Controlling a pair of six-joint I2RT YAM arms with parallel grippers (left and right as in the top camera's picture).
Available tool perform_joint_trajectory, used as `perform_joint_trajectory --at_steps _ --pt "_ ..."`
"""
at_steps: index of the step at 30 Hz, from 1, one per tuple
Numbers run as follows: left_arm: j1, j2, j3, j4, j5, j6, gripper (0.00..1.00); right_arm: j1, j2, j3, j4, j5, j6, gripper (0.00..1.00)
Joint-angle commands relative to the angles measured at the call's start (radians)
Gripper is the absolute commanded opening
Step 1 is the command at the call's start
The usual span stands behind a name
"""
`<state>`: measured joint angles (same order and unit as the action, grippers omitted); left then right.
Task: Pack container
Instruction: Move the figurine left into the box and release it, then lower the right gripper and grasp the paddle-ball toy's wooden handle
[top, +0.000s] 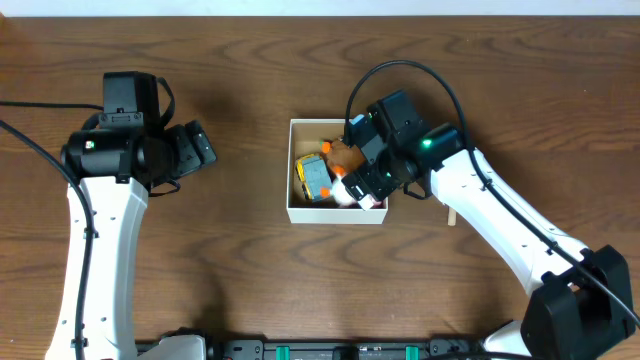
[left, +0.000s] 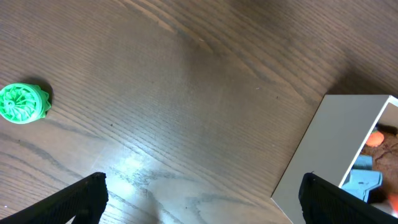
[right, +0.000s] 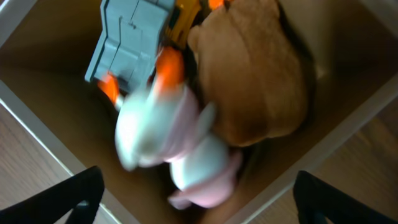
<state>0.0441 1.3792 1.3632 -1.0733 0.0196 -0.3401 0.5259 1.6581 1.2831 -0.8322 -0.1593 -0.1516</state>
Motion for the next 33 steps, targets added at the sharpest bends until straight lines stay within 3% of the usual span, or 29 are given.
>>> perform_joint_trajectory --at_steps 1,10,16,24,33 --pt "0.005 0.001 -0.006 -0.002 -0.005 0.006 0.98 0.002 -0.055 0.063 0.001 0.030 -0.002 0.99" --pt "0.005 0.001 -0.006 -0.003 -0.005 0.006 0.98 -0.099 -0.233 0.178 -0.066 0.321 0.317 0.99" --pt "0.005 0.001 -0.006 -0.019 -0.005 0.006 0.98 -0.284 -0.325 0.177 -0.256 0.326 0.547 0.99" --pt "0.005 0.001 -0.006 -0.025 -0.005 0.006 0.98 -0.333 -0.274 0.044 -0.359 0.257 0.543 0.99" --pt "0.004 0.001 -0.006 -0.025 -0.005 0.006 0.98 -0.334 -0.188 -0.214 -0.185 0.237 0.613 0.99"
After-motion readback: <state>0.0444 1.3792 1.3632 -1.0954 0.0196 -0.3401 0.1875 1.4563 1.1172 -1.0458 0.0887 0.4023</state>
